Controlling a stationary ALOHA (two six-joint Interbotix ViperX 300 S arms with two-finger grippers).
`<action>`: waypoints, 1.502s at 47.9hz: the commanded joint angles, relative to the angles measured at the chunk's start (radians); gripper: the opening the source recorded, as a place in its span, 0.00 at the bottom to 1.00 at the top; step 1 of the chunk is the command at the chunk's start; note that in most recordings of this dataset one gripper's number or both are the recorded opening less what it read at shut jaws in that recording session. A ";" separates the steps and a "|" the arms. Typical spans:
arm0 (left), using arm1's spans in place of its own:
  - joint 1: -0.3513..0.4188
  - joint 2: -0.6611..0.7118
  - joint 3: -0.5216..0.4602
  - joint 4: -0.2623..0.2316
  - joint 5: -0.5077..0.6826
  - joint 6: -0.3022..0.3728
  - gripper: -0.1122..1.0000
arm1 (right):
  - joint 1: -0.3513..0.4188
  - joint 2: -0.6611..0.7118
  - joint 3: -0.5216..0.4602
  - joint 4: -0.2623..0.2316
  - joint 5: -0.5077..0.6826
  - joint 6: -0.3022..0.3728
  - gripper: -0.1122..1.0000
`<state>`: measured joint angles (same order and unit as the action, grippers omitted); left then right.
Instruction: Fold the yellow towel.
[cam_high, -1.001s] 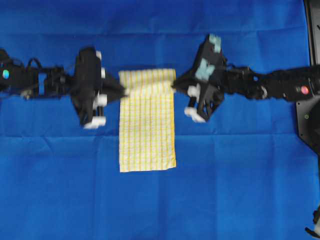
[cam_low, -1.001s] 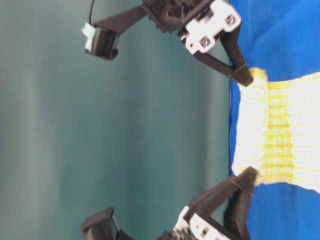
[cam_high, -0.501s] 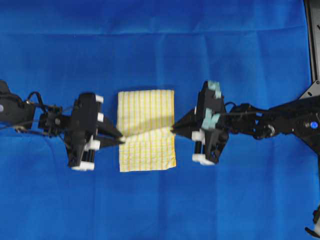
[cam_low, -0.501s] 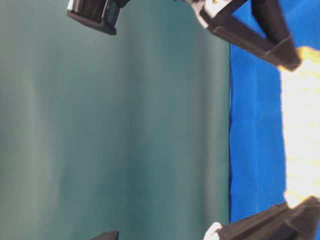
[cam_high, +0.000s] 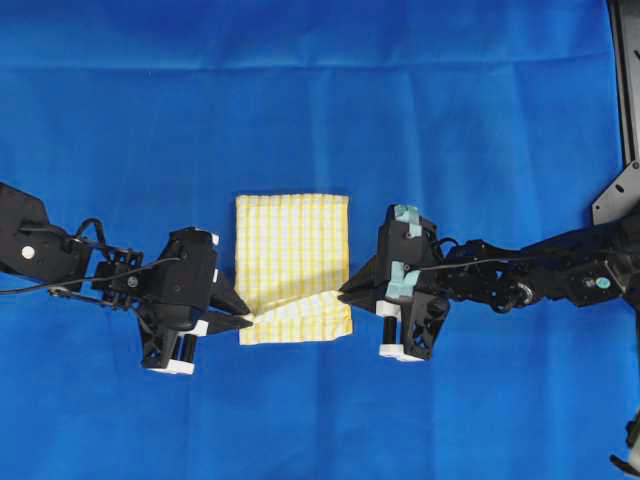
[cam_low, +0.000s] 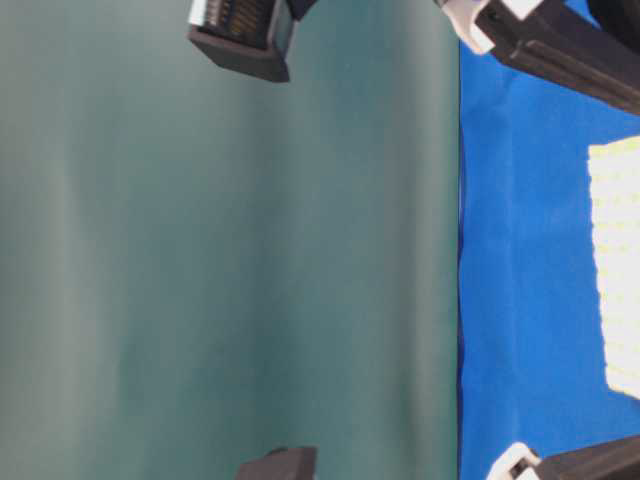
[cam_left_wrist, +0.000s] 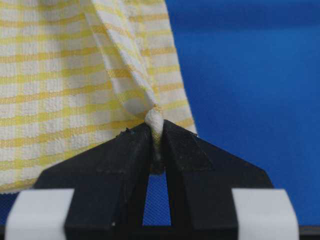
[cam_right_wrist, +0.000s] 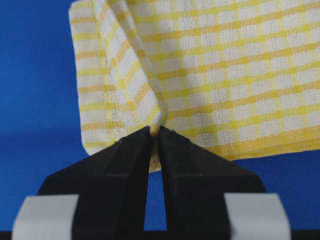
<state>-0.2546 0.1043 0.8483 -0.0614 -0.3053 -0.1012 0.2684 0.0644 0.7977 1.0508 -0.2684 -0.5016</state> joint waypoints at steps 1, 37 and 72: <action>0.003 -0.003 -0.017 0.003 -0.011 -0.002 0.15 | 0.000 -0.002 -0.015 0.003 -0.003 -0.002 0.15; -0.012 -0.296 0.044 0.003 0.225 -0.005 0.52 | 0.018 -0.233 0.083 -0.005 -0.008 -0.051 0.73; 0.005 -0.923 0.393 0.008 0.218 0.029 0.52 | 0.018 -0.861 0.453 -0.006 -0.028 -0.189 0.73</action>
<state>-0.2608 -0.7747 1.2272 -0.0552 -0.0828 -0.0767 0.2838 -0.7609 1.2395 1.0477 -0.2915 -0.6857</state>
